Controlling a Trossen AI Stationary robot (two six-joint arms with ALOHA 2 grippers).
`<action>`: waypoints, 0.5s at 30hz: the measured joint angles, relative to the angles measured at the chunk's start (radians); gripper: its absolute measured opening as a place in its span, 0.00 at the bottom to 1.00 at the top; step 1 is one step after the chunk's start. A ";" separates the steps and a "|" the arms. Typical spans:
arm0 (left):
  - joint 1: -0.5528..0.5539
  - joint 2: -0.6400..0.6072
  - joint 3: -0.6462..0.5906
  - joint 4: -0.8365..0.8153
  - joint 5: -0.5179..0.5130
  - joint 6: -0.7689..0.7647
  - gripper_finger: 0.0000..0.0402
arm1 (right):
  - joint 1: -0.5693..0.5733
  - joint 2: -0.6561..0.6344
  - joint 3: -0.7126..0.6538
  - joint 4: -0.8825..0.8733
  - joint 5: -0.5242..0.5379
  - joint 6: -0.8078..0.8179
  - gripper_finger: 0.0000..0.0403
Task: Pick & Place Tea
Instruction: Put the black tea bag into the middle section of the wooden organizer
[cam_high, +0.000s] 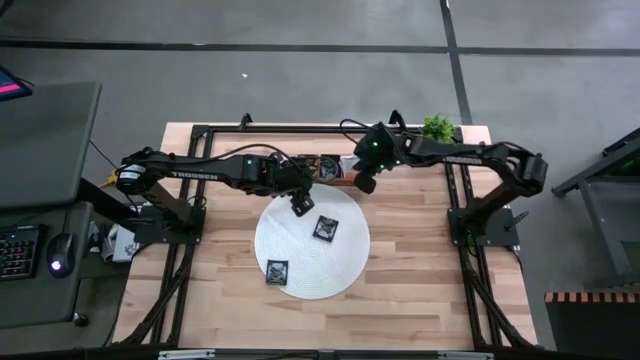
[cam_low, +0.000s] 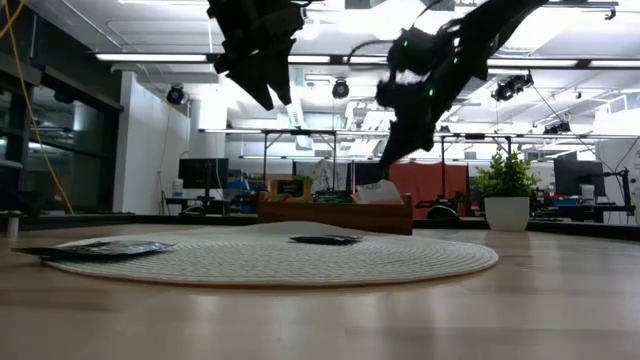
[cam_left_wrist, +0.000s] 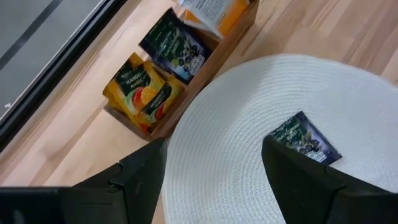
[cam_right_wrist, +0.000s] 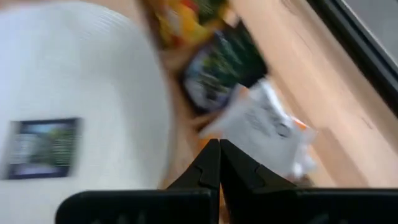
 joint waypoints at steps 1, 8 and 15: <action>0.000 0.000 0.000 -0.009 0.001 -0.004 0.64 | 0.009 -0.016 0.000 0.000 -0.024 0.011 0.00; 0.000 0.000 0.000 -0.134 0.008 -0.087 0.64 | 0.139 -0.095 0.002 0.026 -0.143 0.086 0.00; 0.000 -0.066 -0.066 -0.147 -0.008 -0.144 0.64 | 0.273 -0.088 0.002 0.022 -0.115 0.110 0.00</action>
